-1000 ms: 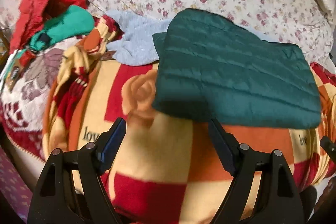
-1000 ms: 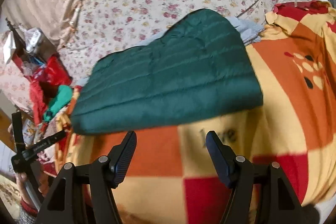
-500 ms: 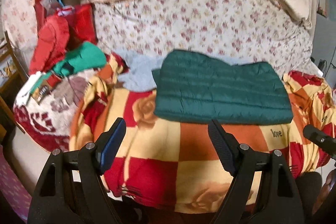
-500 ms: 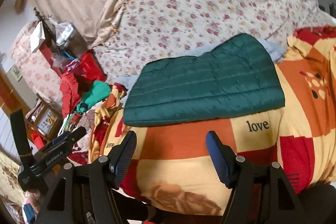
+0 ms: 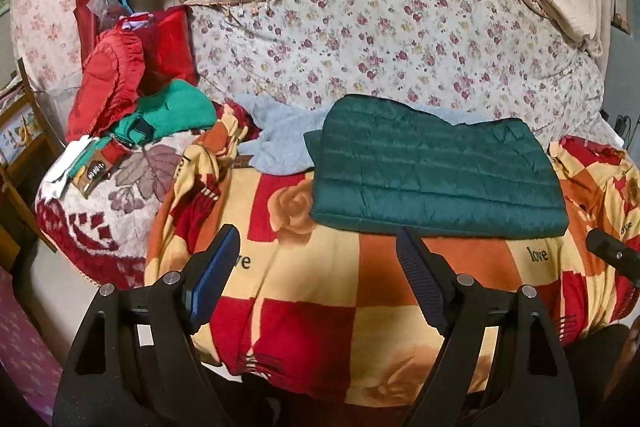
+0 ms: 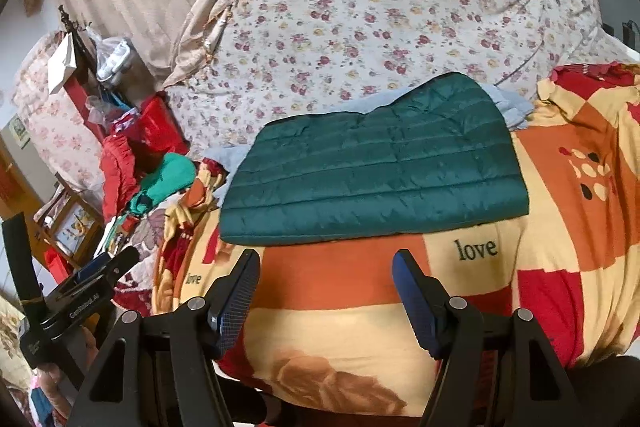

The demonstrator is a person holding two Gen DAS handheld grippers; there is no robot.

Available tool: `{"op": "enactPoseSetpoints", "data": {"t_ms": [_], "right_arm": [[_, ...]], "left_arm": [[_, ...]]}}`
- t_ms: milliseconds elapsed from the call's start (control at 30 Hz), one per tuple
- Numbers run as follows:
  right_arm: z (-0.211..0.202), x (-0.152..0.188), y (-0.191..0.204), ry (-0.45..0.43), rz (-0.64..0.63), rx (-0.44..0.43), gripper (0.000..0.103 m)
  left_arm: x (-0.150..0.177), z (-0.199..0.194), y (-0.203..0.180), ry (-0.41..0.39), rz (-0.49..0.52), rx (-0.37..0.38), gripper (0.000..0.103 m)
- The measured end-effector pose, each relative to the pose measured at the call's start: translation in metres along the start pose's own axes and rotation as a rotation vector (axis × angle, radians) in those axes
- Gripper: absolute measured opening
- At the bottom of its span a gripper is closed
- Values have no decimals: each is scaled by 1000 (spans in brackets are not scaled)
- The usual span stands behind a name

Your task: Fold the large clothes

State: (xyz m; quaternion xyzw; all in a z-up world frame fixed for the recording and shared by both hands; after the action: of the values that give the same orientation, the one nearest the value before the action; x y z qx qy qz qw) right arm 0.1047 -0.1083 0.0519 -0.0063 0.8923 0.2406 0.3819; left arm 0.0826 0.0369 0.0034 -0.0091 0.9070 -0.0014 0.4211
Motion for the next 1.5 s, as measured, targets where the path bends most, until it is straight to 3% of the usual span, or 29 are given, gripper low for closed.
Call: {"op": "enactPoseSetpoints", "data": {"t_ms": [567, 1167, 1500], "right_arm": [[35, -3, -57, 26, 105, 49, 66], [56, 13, -93, 52, 188, 70, 66], [56, 13, -110, 23, 210, 70, 66]], "left_arm": [[21, 45, -20, 117, 40, 6, 81], [35, 71, -36, 183, 69, 2, 81], [39, 84, -39, 208, 80, -10, 81]]}}
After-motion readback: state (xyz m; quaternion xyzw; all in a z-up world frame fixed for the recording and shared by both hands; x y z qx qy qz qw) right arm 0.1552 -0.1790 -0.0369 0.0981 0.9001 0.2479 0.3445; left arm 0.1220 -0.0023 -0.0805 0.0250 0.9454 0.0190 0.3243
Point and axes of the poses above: each gripper's, at about its wrist camera, not at the fingertips, and z roughly the way its jaws point, y to its left, x to its underside, the point moved 6 cm from there along z, roughly the way its jaws point, and after that the axes turned 2 degrees about -z, right-handed, at the moved point
